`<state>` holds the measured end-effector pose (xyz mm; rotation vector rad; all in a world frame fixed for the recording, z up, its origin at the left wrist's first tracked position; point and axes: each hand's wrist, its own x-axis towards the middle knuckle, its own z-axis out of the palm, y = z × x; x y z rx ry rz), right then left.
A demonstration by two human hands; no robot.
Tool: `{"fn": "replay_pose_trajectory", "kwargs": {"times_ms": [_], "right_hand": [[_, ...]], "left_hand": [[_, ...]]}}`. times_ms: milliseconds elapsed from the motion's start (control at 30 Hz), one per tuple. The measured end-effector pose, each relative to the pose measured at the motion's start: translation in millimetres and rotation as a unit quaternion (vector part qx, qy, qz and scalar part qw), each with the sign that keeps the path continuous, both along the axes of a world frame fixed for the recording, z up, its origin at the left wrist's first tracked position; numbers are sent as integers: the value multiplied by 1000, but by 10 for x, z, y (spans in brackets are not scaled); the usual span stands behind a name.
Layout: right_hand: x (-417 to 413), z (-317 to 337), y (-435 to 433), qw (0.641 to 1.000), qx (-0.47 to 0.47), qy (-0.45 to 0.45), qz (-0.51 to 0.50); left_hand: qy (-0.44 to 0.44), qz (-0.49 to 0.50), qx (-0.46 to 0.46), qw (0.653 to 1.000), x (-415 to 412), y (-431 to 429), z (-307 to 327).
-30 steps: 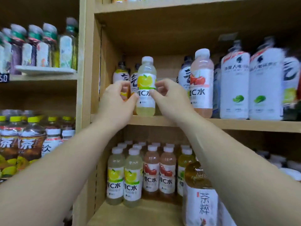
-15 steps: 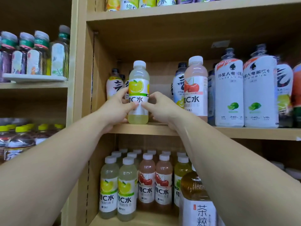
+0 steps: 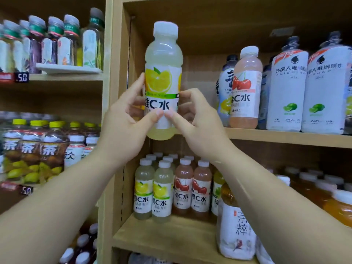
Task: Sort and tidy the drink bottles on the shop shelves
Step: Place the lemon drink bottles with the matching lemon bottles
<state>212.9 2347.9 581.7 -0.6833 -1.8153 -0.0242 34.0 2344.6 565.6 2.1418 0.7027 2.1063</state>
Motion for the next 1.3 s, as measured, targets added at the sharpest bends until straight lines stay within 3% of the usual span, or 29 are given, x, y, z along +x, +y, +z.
{"fn": "replay_pose_trajectory", "kwargs": {"times_ms": [200,400,633,767,900,1000,1300], "right_hand": [[-132,-805,-74,991,-101,42,73],[-258,-1735,338,980,-192,27,35],[-391,-2366,657,966,-256,39,12],[-462,-2519,716,959,-278,52,11],[-542,-2548,831,954,-292,71,9],[-660,-2544,859,954,-294,66,-4],[-803,-2575,956,956,-285,66,-26]], "left_hand": [[-7,-14,-43,999,-145,-140,-767],[-31,-21,-197,980,-254,238,-1725],[-19,6,-289,957,-300,541,-2358],[3,57,-277,959,-346,609,-2502],[53,233,-222,945,-399,684,-2526],[94,295,-198,930,-377,646,-2501],[157,345,-192,905,-342,591,-2380]]}}
